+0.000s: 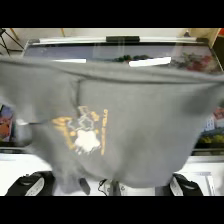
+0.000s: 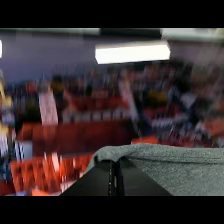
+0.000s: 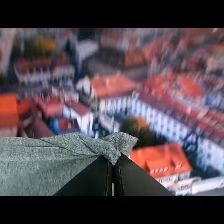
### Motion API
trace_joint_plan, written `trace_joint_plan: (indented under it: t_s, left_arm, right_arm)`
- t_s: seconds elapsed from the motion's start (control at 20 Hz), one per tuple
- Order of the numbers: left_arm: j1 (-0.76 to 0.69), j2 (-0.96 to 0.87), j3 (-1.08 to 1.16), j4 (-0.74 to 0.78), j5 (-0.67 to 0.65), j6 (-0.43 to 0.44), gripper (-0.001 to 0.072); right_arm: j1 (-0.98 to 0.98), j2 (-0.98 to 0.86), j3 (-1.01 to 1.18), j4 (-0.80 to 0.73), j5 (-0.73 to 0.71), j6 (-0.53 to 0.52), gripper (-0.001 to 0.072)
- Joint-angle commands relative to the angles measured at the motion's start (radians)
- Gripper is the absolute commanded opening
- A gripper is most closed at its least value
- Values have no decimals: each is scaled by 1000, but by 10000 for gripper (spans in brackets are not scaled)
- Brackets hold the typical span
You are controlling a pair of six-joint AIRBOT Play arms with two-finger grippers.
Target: Fold the shirts.
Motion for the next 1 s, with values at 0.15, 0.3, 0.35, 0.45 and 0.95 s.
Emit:
trace_joint_plan:
  t_s: [0.15, 0.3, 0.35, 0.45, 0.95]
  left_arm:
    - [-18, -406, -209, -125, 305, 98, 32]
    - [-19, -671, -89, -146, 425, 102, 32]
    - [-19, -751, -29, -167, 441, 102, 32]
    - [-21, -892, 100, -230, 499, 102, 32]
    - [34, -1036, 230, -214, 85, 185, 31]
  right_arm:
    - [0, -431, -174, 91, -374, -45, 52]
    - [0, -606, -174, 298, -649, -49, 52]
    - [0, -649, -174, 366, -739, -57, 52]
    - [21, -721, -174, 441, -896, -93, 52]
    - [103, -790, -174, 340, -704, -141, 52]
